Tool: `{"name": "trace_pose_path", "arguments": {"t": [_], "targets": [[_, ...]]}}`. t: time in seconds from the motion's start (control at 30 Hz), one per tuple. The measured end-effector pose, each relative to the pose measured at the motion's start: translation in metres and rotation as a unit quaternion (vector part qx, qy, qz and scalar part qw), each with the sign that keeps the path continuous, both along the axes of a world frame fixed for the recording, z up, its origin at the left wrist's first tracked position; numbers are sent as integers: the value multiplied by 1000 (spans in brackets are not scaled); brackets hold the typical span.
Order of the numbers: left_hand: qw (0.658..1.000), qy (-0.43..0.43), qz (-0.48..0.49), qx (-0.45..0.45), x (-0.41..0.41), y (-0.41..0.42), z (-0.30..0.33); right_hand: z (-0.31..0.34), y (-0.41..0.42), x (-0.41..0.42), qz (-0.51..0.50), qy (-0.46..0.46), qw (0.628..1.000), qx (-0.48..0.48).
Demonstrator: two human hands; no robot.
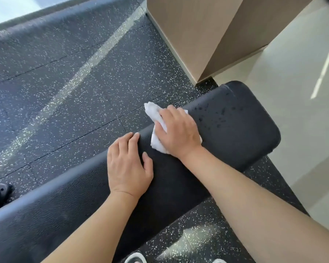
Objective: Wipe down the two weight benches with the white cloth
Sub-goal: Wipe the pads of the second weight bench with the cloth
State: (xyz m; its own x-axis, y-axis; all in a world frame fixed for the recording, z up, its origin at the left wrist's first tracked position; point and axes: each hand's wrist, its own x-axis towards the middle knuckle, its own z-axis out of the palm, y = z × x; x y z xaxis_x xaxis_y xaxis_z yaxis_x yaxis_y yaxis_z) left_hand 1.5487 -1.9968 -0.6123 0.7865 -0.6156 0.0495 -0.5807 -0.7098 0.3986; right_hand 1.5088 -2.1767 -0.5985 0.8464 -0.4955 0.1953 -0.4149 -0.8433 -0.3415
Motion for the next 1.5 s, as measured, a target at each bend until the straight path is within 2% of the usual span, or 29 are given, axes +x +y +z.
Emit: {"name": "trace_pose_path", "arguments": {"t": [0.13, 0.43, 0.53, 0.73, 0.8, 0.93, 1.07, 1.17, 1.27, 1.43, 1.5], "targets": [[1000, 9, -1, 4, 2, 1, 1, 0, -10, 49, 38, 48, 998, 17], [1000, 4, 9, 13, 1, 0, 7, -1, -9, 44, 59, 13, 998, 18], [1000, -2, 14, 12, -3, 0, 7, 4, 4, 2, 82, -13, 996, 26], [999, -11, 17, 27, -6, -4, 7, -1, 24, -166, 180, -19, 982, 46], [999, -14, 20, 28, -6, -2, 6, -5, 15, -178, 225, -29, 973, 30], [999, -14, 16, 30, -5, -3, 5, -3, -4, -103, 230, -47, 972, 18], [999, -18, 11, 31, -3, -2, 3, -1, -18, 11, 160, -23, 987, 21], [999, -21, 8, 36, -3, -2, 3, -2, -17, 42, 138, 4, 990, 27], [999, -17, 9, 38, -4, -2, 3, -3, -13, -3, 152, -29, 988, 19], [999, -16, 13, 41, -4, -2, 3, -8, -18, -152, 189, -6, 981, 42], [999, -14, 14, 40, -4, -2, 3, -9, -32, -178, 216, -17, 976, 24]]}}
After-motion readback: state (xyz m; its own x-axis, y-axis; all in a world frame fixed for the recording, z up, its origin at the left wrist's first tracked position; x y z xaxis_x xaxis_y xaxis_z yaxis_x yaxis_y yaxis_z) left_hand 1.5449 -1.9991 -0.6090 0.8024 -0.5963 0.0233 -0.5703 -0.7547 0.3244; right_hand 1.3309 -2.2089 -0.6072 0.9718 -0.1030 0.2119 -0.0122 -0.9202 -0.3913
